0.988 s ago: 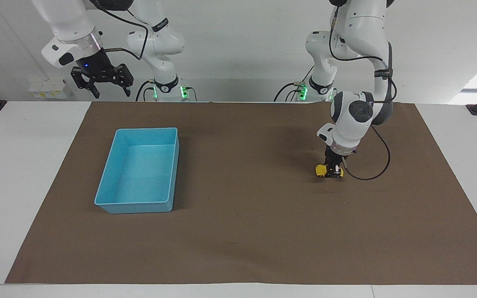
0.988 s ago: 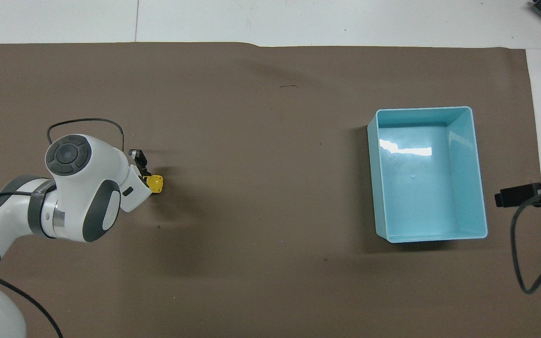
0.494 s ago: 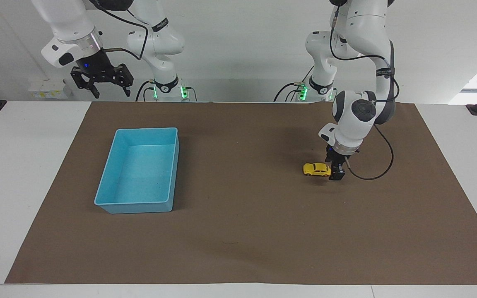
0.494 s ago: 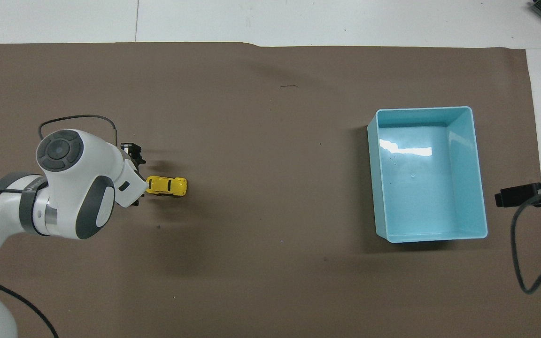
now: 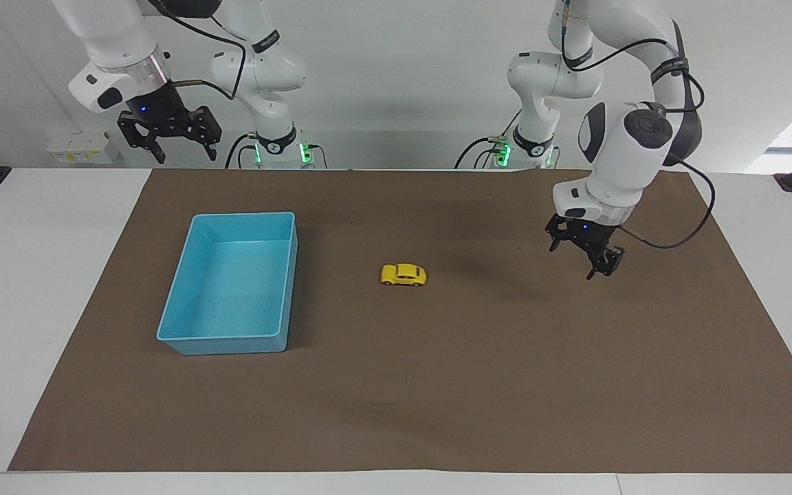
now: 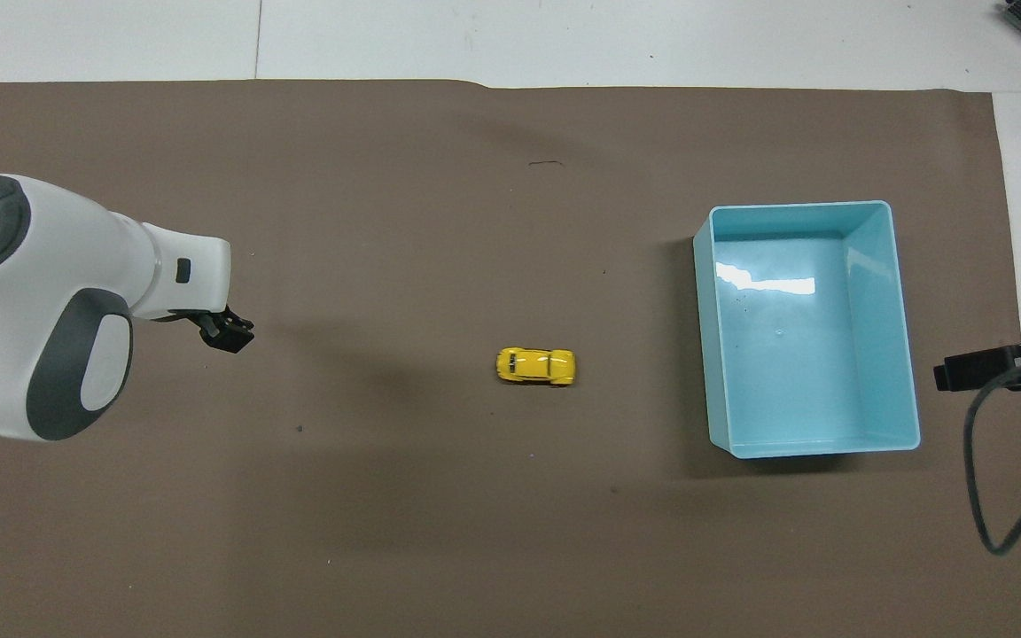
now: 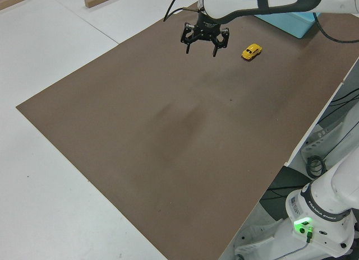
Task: Wind up and store yellow beetle car
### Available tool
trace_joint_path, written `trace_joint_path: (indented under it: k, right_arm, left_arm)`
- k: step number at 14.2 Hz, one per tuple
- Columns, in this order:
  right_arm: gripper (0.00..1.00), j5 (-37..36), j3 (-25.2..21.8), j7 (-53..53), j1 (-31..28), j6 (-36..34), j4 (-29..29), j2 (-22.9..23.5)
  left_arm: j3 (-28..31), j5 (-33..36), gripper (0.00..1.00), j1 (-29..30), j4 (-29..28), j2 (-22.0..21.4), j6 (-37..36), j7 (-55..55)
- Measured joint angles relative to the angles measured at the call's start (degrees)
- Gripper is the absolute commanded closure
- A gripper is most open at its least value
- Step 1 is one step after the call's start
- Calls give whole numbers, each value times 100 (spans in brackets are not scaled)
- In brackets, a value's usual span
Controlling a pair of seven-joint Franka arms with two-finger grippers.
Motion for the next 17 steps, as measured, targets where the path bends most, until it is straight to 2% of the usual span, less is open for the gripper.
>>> trace_joint_path:
  k: [3,6,11,17]
  right_arm:
    - [0,0,0,0,0,0,0,0]
    - [0,0,1,0,0,0,0,0]
    - [0,0,2,0,0,-11,0,0]
    - [0,0,0,0,-1,-14,195,-1]
  left_arm:
    - [25,1,0,73,471,-2,-343,-1718]
    - [35,1,0,255,912,-5,-806,-2717]
    - [61,-105,0,564,1785,-59,-1985,-2929]
    - [36,-137,0,747,2106,-338,-2765,-2929]
